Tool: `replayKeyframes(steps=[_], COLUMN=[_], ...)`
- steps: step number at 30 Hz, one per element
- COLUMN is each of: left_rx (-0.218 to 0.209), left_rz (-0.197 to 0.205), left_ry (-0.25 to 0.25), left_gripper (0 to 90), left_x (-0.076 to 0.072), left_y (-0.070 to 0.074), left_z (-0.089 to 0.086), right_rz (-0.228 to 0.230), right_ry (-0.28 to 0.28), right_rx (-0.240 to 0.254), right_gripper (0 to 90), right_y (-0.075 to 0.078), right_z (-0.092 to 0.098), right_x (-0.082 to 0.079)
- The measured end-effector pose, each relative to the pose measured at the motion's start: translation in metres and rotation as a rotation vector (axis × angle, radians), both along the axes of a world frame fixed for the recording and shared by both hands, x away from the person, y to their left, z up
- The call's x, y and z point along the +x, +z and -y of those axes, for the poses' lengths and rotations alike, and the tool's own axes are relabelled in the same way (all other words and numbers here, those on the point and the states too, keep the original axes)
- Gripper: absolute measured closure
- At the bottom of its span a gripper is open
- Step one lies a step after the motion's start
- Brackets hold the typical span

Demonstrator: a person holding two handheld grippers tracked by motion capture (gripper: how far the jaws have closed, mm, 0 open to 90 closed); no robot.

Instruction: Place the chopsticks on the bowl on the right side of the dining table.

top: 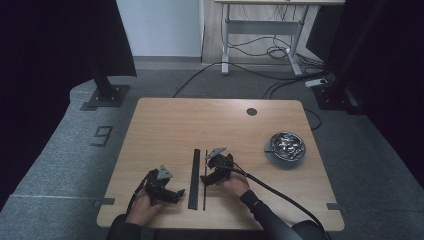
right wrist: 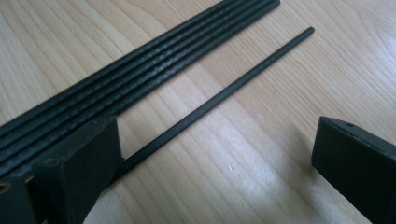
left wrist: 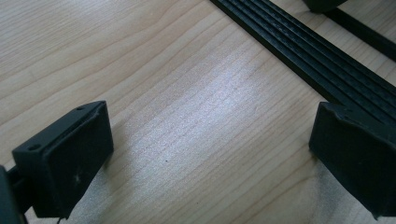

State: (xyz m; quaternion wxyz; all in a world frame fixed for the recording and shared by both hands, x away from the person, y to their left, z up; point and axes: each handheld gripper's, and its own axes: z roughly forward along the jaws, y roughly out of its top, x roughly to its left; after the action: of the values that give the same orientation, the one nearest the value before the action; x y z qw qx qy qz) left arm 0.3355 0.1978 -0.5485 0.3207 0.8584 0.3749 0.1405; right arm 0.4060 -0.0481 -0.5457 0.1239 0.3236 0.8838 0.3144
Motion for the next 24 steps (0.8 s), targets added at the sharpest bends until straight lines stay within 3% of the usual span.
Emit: replayKeyframes(steps=[9, 24], left_rx=[0.0, 0.001], left_rz=[0.0, 0.0], left_ry=[0.0, -0.001], left_gripper=[0.0, 0.0], left_x=[0.0, 0.0], left_y=[0.0, 0.0], left_z=[0.0, 0.0], right_rz=[-0.006, 0.013], right_ry=[-0.045, -0.094], right_rx=[0.013, -0.009], right_gripper=[0.1, 0.2], right_y=[-0.001, 0.0], right_z=[0.016, 0.03], right_x=[0.004, 0.014])
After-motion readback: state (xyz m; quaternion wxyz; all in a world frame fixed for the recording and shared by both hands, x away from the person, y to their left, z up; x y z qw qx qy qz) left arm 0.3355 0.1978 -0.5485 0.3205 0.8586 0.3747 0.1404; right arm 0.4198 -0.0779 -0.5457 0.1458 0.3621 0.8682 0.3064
